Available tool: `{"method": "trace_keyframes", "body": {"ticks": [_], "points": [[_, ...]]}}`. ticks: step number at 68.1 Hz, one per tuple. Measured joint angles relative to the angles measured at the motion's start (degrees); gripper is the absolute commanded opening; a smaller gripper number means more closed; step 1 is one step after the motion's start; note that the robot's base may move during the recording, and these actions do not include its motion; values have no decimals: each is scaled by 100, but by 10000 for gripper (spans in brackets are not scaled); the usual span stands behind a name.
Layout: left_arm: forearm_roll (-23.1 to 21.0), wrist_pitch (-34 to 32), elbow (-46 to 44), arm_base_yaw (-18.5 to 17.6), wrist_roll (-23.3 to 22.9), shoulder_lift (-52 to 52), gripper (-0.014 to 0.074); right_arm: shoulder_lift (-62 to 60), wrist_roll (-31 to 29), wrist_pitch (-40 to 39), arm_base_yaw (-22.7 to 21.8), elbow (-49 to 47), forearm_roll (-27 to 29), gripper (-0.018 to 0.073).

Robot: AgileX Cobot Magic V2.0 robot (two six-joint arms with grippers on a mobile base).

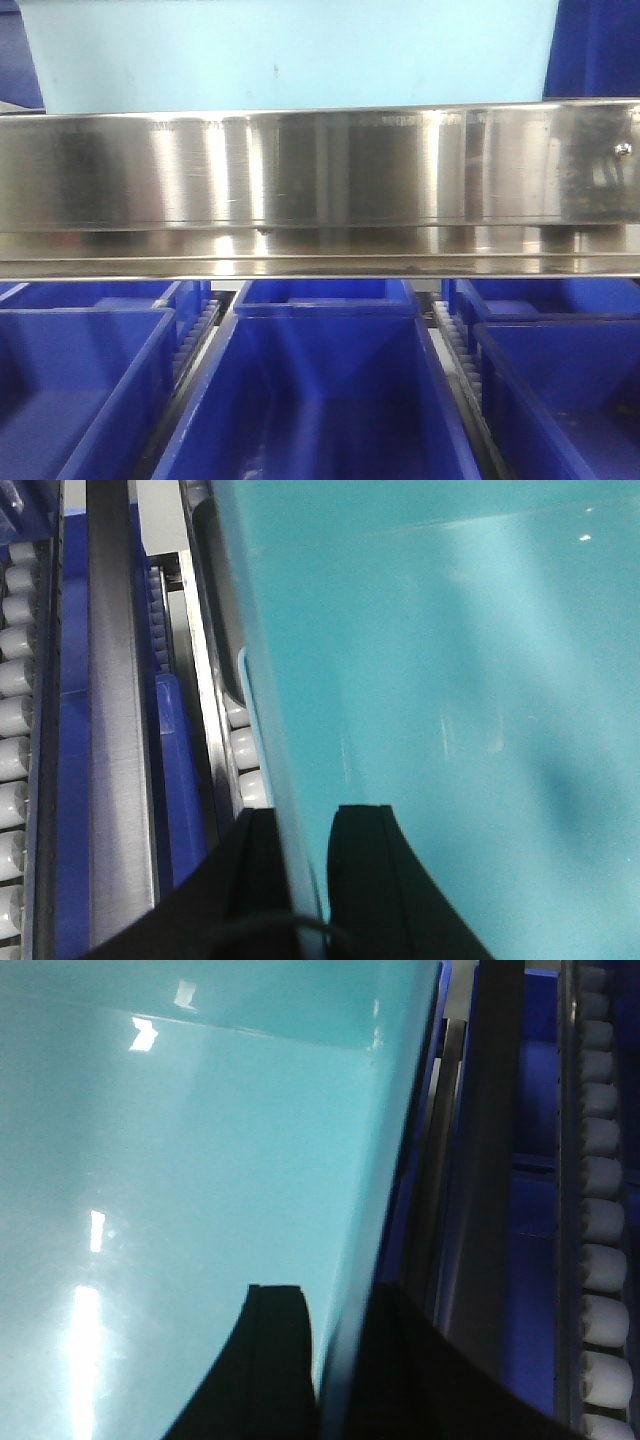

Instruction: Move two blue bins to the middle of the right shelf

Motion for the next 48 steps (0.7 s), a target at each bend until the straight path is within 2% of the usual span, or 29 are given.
{"method": "trace_keyframes", "body": {"ticks": [19,24,29,35,48], "points": [[-53,-25,212,0,0,0,-105,0,0,90,0,0,-59,-154],[-81,-63,264,0,0,0,-66,0,0,112,0,0,-83,-148],[-109,-73,274,0,0,13,7,0,0,151,0,0,-98,-99],[-166,-73,274,0,0,13,156,0,0,214,0,0,-98,50],[-318,-56,274,-37,33,13,508,0,-77,226,11,0,-112,498]]}}
